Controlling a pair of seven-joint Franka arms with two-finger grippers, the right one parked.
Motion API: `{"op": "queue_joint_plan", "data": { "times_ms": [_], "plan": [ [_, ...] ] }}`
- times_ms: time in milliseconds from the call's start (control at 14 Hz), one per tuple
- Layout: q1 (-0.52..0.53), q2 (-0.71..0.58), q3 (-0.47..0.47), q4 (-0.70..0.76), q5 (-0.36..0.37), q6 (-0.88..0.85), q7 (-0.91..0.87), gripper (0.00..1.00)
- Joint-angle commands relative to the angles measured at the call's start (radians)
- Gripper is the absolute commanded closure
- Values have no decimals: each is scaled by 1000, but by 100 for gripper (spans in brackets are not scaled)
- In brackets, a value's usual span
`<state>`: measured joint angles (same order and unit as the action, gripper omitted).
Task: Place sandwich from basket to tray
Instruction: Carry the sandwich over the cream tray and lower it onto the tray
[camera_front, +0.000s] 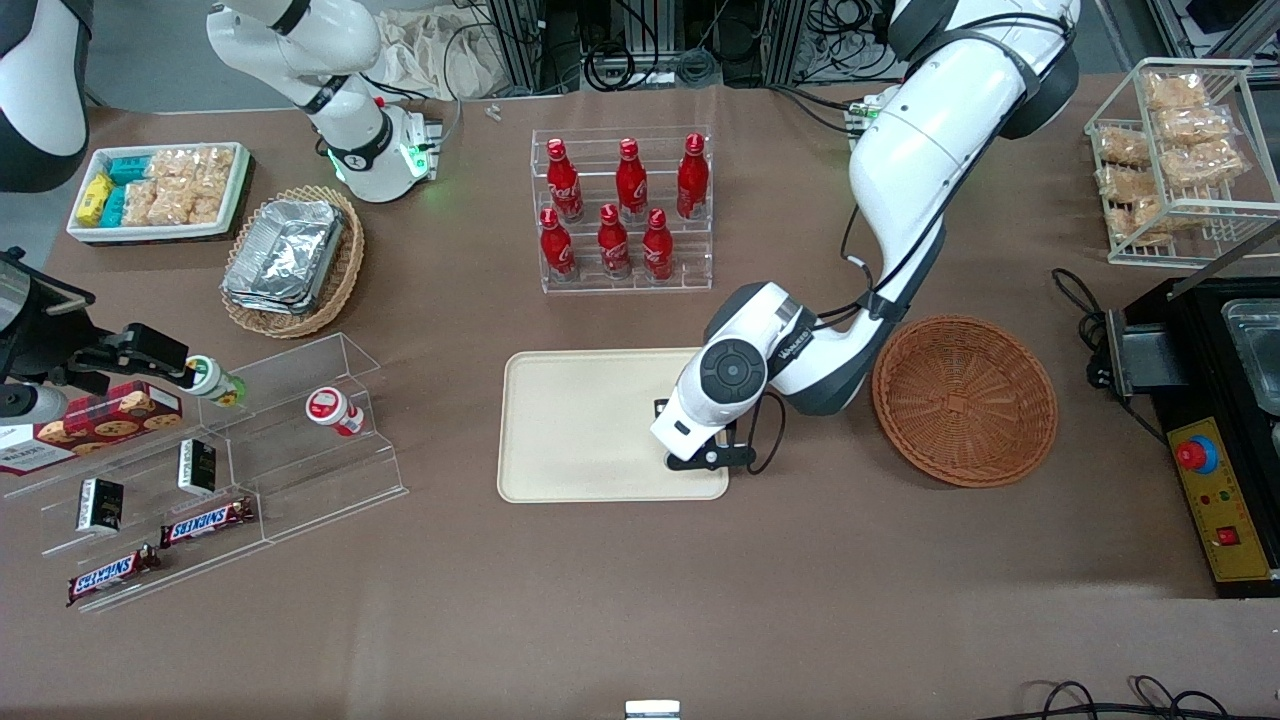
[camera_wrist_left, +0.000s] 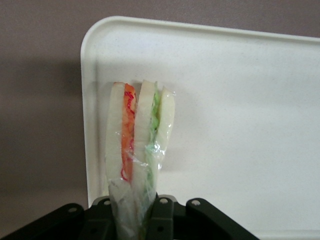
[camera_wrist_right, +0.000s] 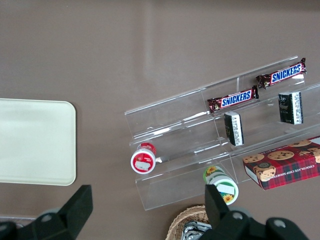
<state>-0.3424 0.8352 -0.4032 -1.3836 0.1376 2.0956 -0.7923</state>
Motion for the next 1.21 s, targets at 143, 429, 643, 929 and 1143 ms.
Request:
{"op": "queue_joint_plan", "data": {
  "times_ms": [143, 429, 643, 929, 1143],
  "plan": [
    [-9, 28, 0, 34, 66, 26, -25, 0],
    [-9, 25, 0, 34, 79, 24, -22, 0],
    [-3, -23, 0, 41, 86, 9, -25, 0],
    [100, -209, -3, 35, 56, -205, 40, 0],
    [187, -330, -8, 34, -52, -349, 207, 0]
  ]
}}
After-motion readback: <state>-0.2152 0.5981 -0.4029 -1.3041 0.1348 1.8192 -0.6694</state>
